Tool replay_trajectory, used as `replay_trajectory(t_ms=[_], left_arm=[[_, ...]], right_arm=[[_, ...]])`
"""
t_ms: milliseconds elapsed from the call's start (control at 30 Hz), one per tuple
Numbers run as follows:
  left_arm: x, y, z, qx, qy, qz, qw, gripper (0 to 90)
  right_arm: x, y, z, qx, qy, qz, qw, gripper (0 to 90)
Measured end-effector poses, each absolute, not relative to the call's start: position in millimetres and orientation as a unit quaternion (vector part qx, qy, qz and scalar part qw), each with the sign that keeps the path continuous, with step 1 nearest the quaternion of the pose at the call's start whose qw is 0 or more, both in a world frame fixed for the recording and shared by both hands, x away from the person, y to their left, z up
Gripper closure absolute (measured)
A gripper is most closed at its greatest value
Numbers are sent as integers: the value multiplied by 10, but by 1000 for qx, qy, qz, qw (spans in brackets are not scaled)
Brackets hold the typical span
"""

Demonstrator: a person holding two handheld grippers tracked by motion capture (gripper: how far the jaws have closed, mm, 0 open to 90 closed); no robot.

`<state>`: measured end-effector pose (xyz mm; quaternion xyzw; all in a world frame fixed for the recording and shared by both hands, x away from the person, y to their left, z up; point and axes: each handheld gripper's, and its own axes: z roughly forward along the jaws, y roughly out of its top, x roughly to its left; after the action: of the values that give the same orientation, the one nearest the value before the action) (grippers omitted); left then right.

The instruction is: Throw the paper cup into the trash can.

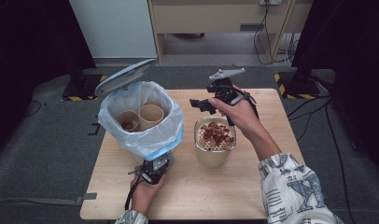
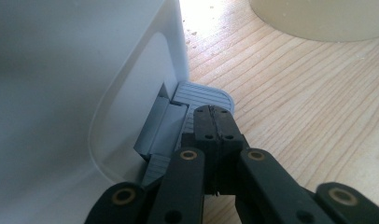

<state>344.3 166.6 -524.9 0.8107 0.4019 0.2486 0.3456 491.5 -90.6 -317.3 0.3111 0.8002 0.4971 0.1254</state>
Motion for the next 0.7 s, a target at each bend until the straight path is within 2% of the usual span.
replay_trajectory(t_ms=[700], left_arm=[[3443,1667,-5249,810,402,248,346,893]], right_arm=[[4923,-1244,-3240,345,794,477,150,84]])
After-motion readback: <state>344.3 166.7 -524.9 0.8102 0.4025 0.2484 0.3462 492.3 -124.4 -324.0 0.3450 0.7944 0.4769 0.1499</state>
